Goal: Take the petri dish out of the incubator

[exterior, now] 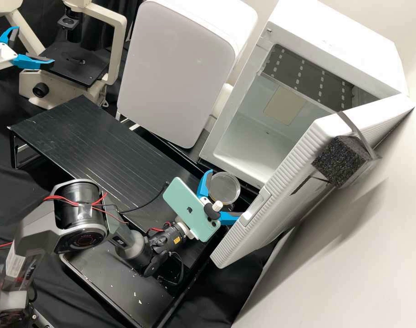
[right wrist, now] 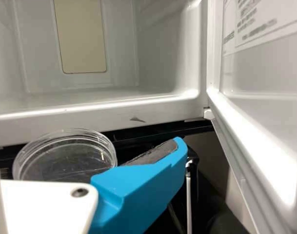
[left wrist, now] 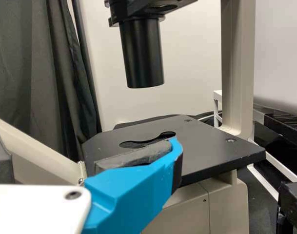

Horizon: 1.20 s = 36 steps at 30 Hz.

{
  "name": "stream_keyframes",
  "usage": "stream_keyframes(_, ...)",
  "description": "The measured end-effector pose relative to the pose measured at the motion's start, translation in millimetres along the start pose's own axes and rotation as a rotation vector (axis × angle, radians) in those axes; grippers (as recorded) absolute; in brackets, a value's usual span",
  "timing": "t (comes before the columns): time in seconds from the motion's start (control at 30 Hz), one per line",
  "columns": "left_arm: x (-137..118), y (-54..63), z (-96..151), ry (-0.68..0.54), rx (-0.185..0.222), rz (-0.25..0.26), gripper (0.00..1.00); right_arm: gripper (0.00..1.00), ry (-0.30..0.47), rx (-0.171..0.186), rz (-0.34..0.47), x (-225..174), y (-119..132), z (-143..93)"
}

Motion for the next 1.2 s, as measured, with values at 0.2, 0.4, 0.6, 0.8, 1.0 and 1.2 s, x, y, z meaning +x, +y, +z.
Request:
stream_keyframes(0.2, 0.0, 0.0, 0.0, 0.000, 0.000, 0.000, 1.00, 1.00, 0.034, -0.014, -0.014, -2.0, 1.1, -12.5)
stream_keyframes(0.4, 0.0, 0.0, 0.0, 0.000, 0.000, 0.000, 1.00, 1.00, 0.063, -0.040, -0.051, 1.5, -1.5, -15.5)
stream_keyframes(0.6, 0.0, 0.0, 0.0, 0.000, 0.000, 0.000, 1.00, 1.00, 0.058, -0.036, -0.056, 7.0, -3.2, -8.8)
stream_keyframes(0.8, 0.0, 0.0, 0.0, 0.000, 0.000, 0.000, 1.00, 1.00, 0.061, -0.047, -0.053, 12.6, -2.6, -5.1)
stream_keyframes(1.0, 0.0, 0.0, 0.0, 0.000, 0.000, 0.000, 1.00, 1.00, 0.072, -0.057, -0.072, 15.1, -4.0, -4.6)
stream_keyframes(1.2, 0.0, 0.0, 0.0, 0.000, 0.000, 0.000, 1.00, 1.00, 0.083, -0.066, -0.094, 17.4, -6.1, -3.3)
